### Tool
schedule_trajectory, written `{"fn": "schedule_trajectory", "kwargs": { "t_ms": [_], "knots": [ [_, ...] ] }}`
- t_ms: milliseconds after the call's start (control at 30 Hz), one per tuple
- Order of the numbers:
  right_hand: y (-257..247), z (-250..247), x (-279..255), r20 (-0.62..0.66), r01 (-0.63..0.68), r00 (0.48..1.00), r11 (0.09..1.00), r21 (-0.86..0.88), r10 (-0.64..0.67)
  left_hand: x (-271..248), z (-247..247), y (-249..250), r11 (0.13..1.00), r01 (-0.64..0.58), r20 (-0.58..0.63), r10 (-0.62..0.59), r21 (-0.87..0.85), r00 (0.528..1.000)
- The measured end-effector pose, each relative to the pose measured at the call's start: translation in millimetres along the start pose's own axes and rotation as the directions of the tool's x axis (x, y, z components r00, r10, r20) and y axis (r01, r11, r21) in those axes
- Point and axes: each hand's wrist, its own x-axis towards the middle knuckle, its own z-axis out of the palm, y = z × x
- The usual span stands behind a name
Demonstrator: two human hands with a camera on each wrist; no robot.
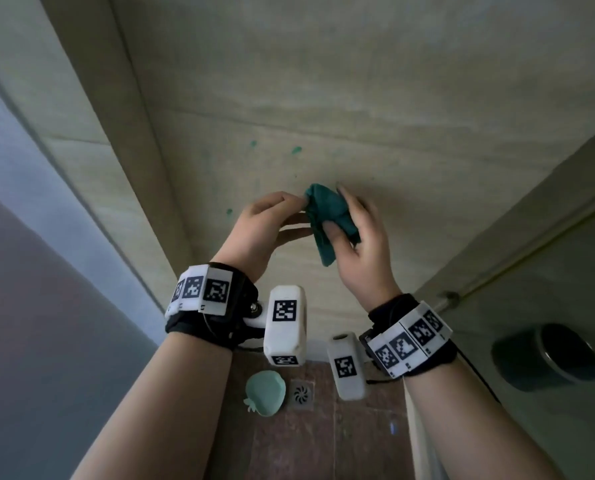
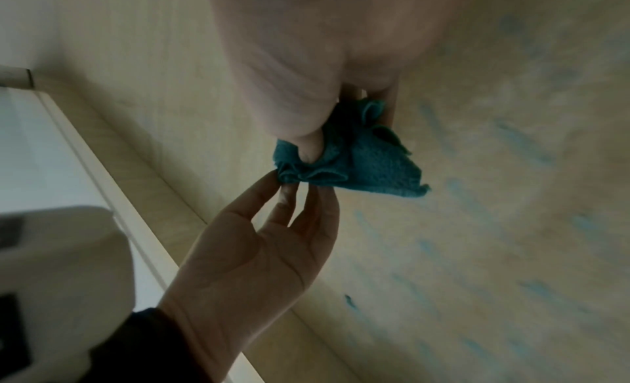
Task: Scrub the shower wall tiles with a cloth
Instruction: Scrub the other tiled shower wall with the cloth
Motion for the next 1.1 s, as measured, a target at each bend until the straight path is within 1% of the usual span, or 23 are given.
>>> {"fn": "schedule_trajectory", "kwargs": {
  "t_ms": [67, 133, 200, 300, 367, 467, 567, 667, 767, 867, 900, 933, 967, 1000, 1033, 1067, 1100],
  "knots": [
    [26.1, 11.3, -24.6, 0.020, -0.051, 0.999, 0.997, 0.059, 0.050, 6.7, -13.3, -36.6, 1.000, 0.018, -0.012, -0.018, -0.006, 1.000],
    [51.8, 22.8, -50.1, 0.009, -0.107, 0.994, 0.986, 0.128, 0.107, 12.7, -27.8, -74.3, 1.000, 0.022, -0.022, -0.022, -0.020, 1.000],
    [75.4, 35.3, -70.8, -0.024, -0.093, 0.995, 0.988, 0.128, 0.096, 18.9, -42.5, -108.8, 1.000, 0.012, -0.017, -0.012, -0.022, 1.000],
    [105.6, 53.3, -89.3, -0.073, -0.017, 0.997, 0.994, 0.108, 0.025, 29.2, -62.3, -148.0, 0.999, -0.025, -0.007, 0.025, -0.045, 1.000],
    [122.7, 65.6, -98.2, -0.078, 0.055, 0.996, 0.997, 0.061, -0.050, 35.3, -74.0, -166.6, 0.997, -0.068, -0.021, 0.067, -0.037, 0.998],
    [143.8, 83.2, -108.3, -0.034, 0.167, 0.985, 0.980, -0.111, -0.171, 44.0, -87.9, -185.7, 0.990, -0.140, -0.049, 0.140, -0.002, 0.989],
    [159.3, 98.1, -111.5, 0.019, 0.250, 0.968, 0.946, -0.209, -0.251, 50.5, -100.1, -195.4, 0.977, -0.210, -0.052, 0.211, 0.026, 0.976],
    [172.4, 111.1, -107.7, -0.004, 0.334, 0.937, 0.898, -0.287, -0.350, 53.8, -107.4, -199.2, 0.943, -0.312, -0.042, 0.319, 0.113, 0.947],
    [181.1, 119.3, -107.4, -0.068, 0.414, 0.887, 0.852, -0.322, -0.457, 52.0, -109.9, -204.4, 0.867, -0.441, -0.014, 0.457, 0.233, 0.890],
    [188.2, 123.4, -111.5, -0.108, 0.490, 0.830, 0.807, -0.331, -0.548, 47.0, -115.0, -208.1, 0.793, -0.537, 0.031, 0.553, 0.287, 0.833],
    [189.7, 124.1, -111.8, -0.118, 0.512, 0.811, 0.793, -0.330, -0.573, 45.2, -117.2, -207.5, 0.760, -0.568, 0.057, 0.583, 0.316, 0.811],
    [191.2, 124.8, -111.4, -0.129, 0.531, 0.793, 0.780, -0.331, -0.595, 43.2, -119.4, -206.3, 0.706, -0.605, 0.085, 0.622, 0.369, 0.778],
    [192.5, 125.1, -110.9, -0.141, 0.546, 0.777, 0.768, -0.335, -0.613, 40.7, -121.1, -204.9, 0.623, -0.641, 0.105, 0.675, 0.448, 0.730],
    [193.3, 125.6, -111.1, -0.155, 0.557, 0.762, 0.758, -0.339, -0.629, 37.9, -122.6, -203.1, 0.512, -0.675, 0.120, 0.743, 0.532, 0.658],
    [192.3, 126.3, -110.7, -0.170, 0.569, 0.744, 0.746, -0.344, -0.646, 34.8, -123.7, -200.0, 0.378, -0.703, 0.136, 0.819, 0.603, 0.557],
    [191.8, 127.3, -109.2, -0.180, 0.577, 0.733, 0.740, -0.345, -0.655, 34.1, -124.0, -196.2, 0.246, -0.710, 0.150, 0.883, 0.661, 0.445],
    [189.8, 128.5, -107.8, -0.194, 0.585, 0.722, 0.735, -0.343, -0.664, 32.9, -124.5, -191.3, 0.113, -0.693, 0.166, 0.932, 0.712, 0.322]
  ]
}}
